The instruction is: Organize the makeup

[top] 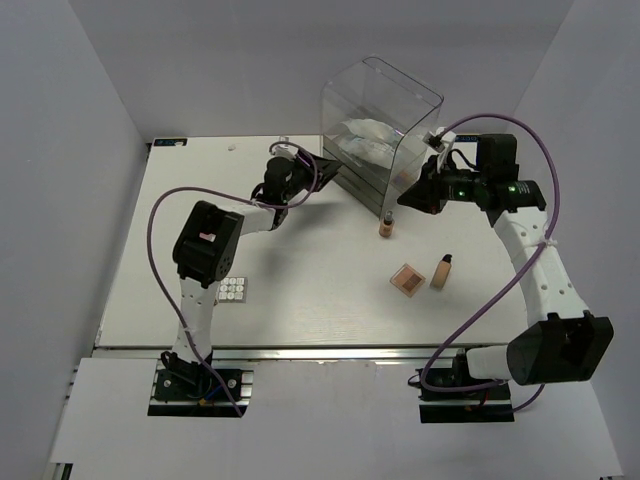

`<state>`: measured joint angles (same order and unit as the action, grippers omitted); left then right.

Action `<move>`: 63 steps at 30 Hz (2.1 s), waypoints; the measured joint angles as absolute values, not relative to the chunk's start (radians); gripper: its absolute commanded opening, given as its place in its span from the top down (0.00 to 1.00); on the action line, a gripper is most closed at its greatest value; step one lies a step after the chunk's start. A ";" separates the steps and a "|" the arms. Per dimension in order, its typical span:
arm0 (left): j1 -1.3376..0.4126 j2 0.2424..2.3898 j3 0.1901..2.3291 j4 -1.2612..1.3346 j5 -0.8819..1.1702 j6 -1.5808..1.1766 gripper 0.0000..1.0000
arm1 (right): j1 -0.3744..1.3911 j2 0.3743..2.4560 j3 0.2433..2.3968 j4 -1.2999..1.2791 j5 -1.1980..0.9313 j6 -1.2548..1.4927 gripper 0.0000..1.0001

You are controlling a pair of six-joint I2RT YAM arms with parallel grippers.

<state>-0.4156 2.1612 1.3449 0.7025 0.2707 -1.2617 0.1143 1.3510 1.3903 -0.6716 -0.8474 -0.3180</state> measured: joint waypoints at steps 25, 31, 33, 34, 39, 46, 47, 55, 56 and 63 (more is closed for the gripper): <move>-0.450 2.336 1.608 0.493 0.285 -1.210 0.55 | 0.116 1.320 1.293 -0.323 -0.893 -0.159 0.80; -0.452 2.358 1.644 0.461 0.289 -1.195 0.61 | 0.116 1.332 1.293 -0.309 -0.893 -0.144 0.80; -0.451 2.375 1.658 0.462 0.291 -1.194 0.65 | 0.116 1.332 1.292 -0.304 -0.893 -0.137 0.79; -0.451 2.383 1.664 0.468 0.295 -1.198 0.68 | 0.116 1.332 1.292 -0.301 -0.893 -0.134 0.80; -0.451 2.399 1.680 0.505 0.304 -1.205 0.88 | 0.116 1.332 1.291 -0.284 -0.893 -0.123 0.80; -0.448 2.395 1.656 0.541 0.299 -1.234 1.00 | 0.116 1.332 1.270 -0.273 -0.890 -0.111 0.79; -0.446 2.389 1.637 0.558 0.295 -1.238 1.00 | 0.116 1.332 1.267 -0.272 -0.889 -0.111 0.79; -0.403 2.218 1.367 0.619 0.288 -1.225 1.00 | 0.116 1.332 1.260 -0.274 -0.884 -0.112 0.79; -0.392 2.193 1.330 0.622 0.293 -1.219 1.00 | 0.116 1.332 1.260 -0.275 -0.884 -0.112 0.78; -0.358 2.094 1.199 0.605 0.298 -1.146 0.51 | 0.116 1.332 1.253 -0.292 -0.862 -0.137 0.45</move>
<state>-0.3576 2.0937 1.1992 0.6052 0.2977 -1.1458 0.1162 1.3323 1.2526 -0.2920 -0.8616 -0.1368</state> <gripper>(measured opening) 0.380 0.492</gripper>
